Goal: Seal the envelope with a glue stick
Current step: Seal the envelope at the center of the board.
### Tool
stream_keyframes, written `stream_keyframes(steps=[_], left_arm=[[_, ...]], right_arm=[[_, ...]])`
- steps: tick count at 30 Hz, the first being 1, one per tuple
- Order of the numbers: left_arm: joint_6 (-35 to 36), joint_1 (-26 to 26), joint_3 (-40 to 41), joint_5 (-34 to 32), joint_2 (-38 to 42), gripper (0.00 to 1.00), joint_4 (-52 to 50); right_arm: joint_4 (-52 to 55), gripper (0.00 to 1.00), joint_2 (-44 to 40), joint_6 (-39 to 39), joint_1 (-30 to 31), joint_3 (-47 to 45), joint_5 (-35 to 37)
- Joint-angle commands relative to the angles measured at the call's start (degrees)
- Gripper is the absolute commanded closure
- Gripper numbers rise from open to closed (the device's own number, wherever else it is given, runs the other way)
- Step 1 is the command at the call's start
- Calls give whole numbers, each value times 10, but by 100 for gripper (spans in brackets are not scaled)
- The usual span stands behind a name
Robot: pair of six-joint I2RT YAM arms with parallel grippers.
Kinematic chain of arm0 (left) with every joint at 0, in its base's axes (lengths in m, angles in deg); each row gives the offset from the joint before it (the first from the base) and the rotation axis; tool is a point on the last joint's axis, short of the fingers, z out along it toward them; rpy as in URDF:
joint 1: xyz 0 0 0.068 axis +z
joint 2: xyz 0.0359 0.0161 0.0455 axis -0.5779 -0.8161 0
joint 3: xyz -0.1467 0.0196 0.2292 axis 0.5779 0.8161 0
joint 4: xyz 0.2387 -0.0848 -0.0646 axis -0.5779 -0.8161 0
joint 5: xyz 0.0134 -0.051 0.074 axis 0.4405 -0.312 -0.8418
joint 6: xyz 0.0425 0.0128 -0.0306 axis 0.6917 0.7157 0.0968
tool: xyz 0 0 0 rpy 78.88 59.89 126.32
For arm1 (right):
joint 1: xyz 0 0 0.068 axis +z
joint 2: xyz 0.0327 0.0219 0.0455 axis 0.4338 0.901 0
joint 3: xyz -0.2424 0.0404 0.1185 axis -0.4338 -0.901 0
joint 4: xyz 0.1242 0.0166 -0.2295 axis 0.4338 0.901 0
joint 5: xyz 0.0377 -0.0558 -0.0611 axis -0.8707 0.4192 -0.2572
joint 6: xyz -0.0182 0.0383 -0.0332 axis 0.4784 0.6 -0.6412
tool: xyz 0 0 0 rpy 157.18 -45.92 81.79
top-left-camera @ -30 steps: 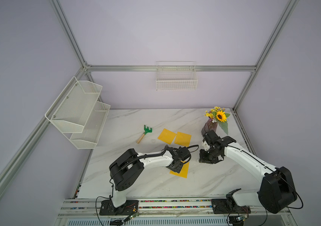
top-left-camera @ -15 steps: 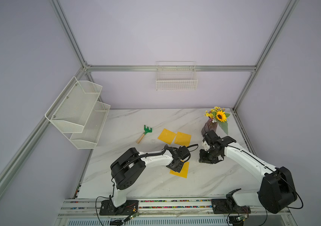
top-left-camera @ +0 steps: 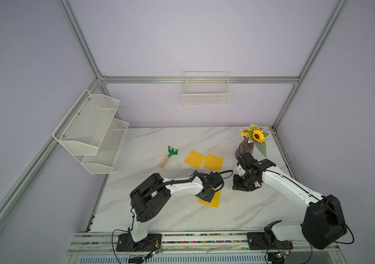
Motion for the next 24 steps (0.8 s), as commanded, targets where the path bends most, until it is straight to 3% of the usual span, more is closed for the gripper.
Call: stream_keyframes(steps=[1,16,24], left_arm=[[13,12,-2,3,32,80,13],[41,35,-45,40,-7,79,14],[30,35,-23,33,-38,81,9]], right_arm=[[-2,100,-10,-4,3,-5,-2],[-1,100,-4,-5,3,-3,-6],[-1,100,-4,-4,3,-5,-5]])
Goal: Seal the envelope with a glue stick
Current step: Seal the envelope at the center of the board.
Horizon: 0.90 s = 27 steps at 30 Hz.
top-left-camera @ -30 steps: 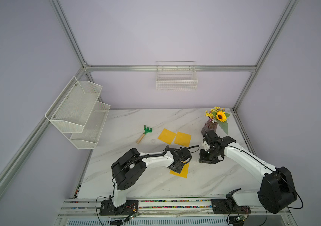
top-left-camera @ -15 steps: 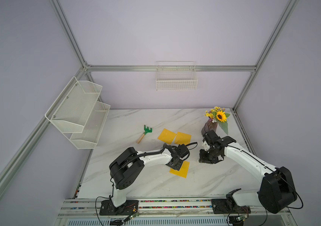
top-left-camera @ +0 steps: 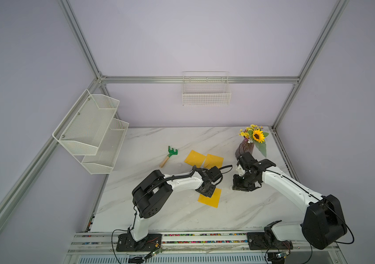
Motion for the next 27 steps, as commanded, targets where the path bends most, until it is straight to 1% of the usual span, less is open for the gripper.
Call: stream_keyframes(steps=[1,6,14,17,21,27], left_arm=[[-2,2,15,0,-12,81,2],[-1,0,20,1,6,81,15],[13,2,-3,-17,52,77,18],[15,9,-9,-21,48,78,16],[19,17,-27,-20,23,80,4],[18,22,-41,-22,-11,82,-10]], right_arm=[[-1,100,-5,-4,2,-6,-5],[4,100,1,-8,2,3,-7],[-1,100,-6,-7,2,-3,-3],[5,100,-2,-5,3,0,-4],[1,100,-4,-5,3,-2,-5],[1,100,-1,-7,2,-2,-6]])
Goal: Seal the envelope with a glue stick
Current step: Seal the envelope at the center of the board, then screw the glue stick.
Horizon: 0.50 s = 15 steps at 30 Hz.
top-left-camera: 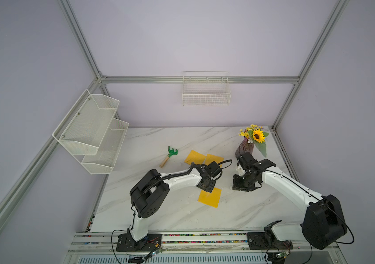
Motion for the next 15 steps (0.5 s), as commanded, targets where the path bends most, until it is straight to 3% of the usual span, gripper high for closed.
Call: stream_keyframes(steps=[1,9,15], left_arm=[[8,3,-11,-7,-17,82,-12],[3,4,3,9,-45,82,-1],[14,9,-11,-23,21,74,-3]], right_arm=[[4,100,0,-6,2,1,-7],[4,100,-3,-7,3,1,-3],[8,100,-16,-8,3,30,13]])
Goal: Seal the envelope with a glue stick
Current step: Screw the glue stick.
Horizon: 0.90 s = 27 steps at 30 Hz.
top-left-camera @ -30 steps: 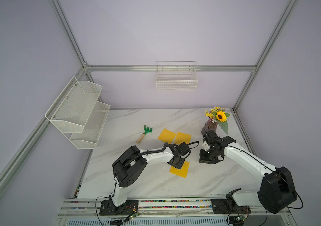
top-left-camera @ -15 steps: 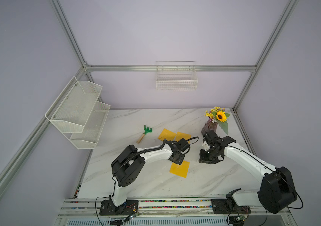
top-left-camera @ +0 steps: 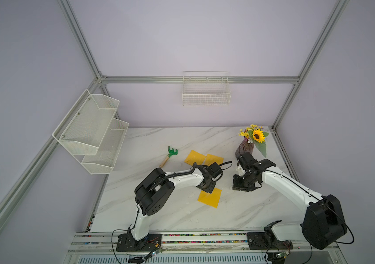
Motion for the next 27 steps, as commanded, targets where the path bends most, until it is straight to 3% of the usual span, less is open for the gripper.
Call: stream_keyframes(steps=[1,8,14,18,24,27], left_arm=[[11,9,-11,-25,59,73,-5],[20,22,-20,-26,182,60,44],[-10,37,-8,-11,258,50,158],[-41,50,33,54,308,48,291],[-102,61,126,145,388,36,544],[-132,62,131,172,400,35,615]], right_arm=[[-3,100,-21,-8,3,30,14],[-54,100,-74,-12,3,78,23],[-166,100,-129,-26,3,111,17],[-290,100,-172,-48,3,97,-6],[-496,100,-205,-88,2,75,-16],[-623,100,-223,-116,3,43,-32]])
